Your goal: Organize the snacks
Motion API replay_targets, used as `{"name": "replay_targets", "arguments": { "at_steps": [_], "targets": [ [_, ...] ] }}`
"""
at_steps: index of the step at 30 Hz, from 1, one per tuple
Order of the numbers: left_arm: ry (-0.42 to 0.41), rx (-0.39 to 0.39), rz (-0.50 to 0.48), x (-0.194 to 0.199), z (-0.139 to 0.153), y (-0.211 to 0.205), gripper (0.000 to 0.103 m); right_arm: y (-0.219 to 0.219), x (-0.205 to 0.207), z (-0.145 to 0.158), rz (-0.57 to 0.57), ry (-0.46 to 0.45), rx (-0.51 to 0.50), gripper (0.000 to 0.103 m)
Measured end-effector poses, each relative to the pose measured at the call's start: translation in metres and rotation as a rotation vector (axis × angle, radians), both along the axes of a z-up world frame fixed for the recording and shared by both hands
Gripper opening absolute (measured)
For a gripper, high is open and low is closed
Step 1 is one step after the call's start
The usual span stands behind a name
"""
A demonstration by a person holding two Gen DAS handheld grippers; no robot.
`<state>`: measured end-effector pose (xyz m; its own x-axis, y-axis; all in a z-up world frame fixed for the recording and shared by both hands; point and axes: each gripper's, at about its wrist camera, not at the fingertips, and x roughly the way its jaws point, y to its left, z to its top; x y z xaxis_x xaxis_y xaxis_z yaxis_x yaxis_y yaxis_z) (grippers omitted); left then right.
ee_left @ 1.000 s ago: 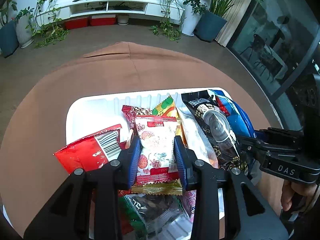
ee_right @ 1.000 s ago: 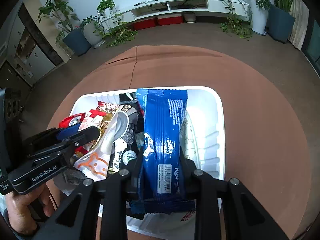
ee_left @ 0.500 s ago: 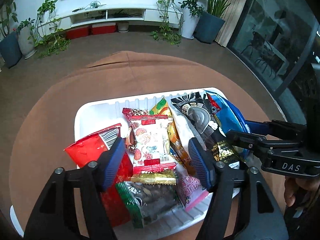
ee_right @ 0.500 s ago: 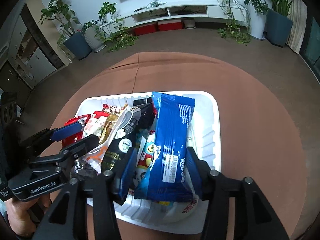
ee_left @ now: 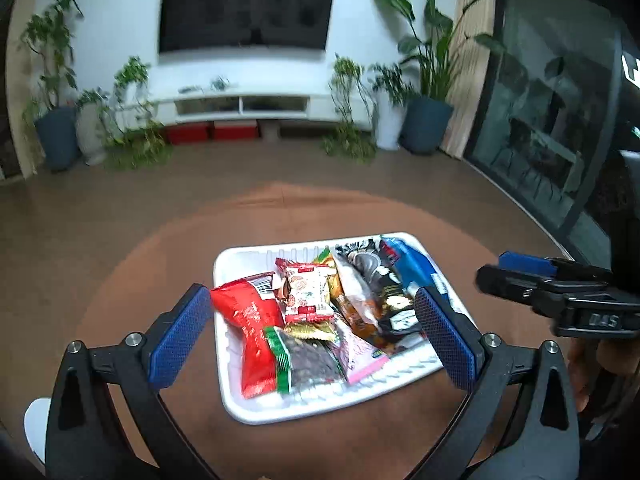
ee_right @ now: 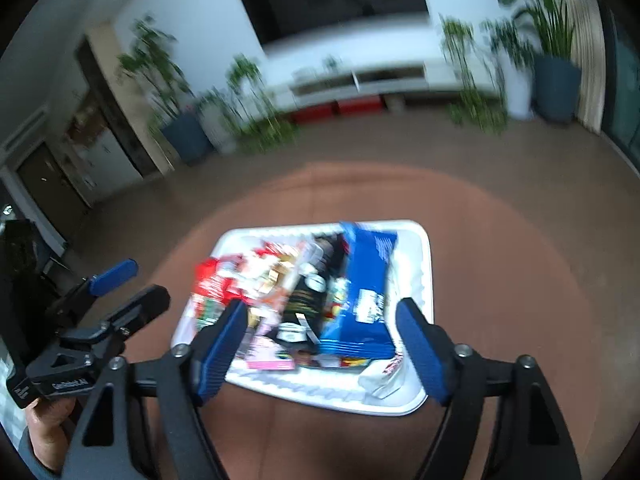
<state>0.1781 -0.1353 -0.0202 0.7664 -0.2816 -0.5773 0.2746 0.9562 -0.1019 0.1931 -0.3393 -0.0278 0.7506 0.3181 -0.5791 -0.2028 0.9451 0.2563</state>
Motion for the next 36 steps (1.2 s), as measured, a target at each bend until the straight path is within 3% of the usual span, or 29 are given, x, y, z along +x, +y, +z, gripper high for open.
{"name": "replay_targets", "arguments": {
  "at_steps": [4,11,13,17,21,24,36],
  "targets": [
    [-0.062,0.035,0.167,-0.052,0.022,0.005,0.103,0.002,-0.068,0.03,-0.027,-0.274,0.036,0.103],
    [-0.217,0.122,0.311,-0.135,0.044,0.012,0.103,0.014,-0.162,0.066,-0.076,-0.572,0.02,0.103],
    [-0.221,0.088,0.323,-0.154,0.043,0.016,0.103,0.017,-0.183,0.071,-0.111,-0.601,0.025,0.103],
    [-0.141,0.026,0.313,-0.178,0.034,0.023,0.103,0.019,-0.207,0.071,-0.142,-0.572,0.02,0.103],
    [-0.088,0.042,0.324,-0.196,0.019,0.022,0.103,0.021,-0.212,0.056,-0.153,-0.412,-0.016,0.103],
    [-0.033,0.041,0.328,-0.202,0.004,0.022,0.103,0.021,-0.215,0.041,-0.162,-0.342,-0.024,0.103],
    [0.059,0.088,0.307,-0.211,-0.035,0.01,0.103,0.032,-0.225,0.008,-0.198,-0.235,-0.127,0.103]
  ]
}}
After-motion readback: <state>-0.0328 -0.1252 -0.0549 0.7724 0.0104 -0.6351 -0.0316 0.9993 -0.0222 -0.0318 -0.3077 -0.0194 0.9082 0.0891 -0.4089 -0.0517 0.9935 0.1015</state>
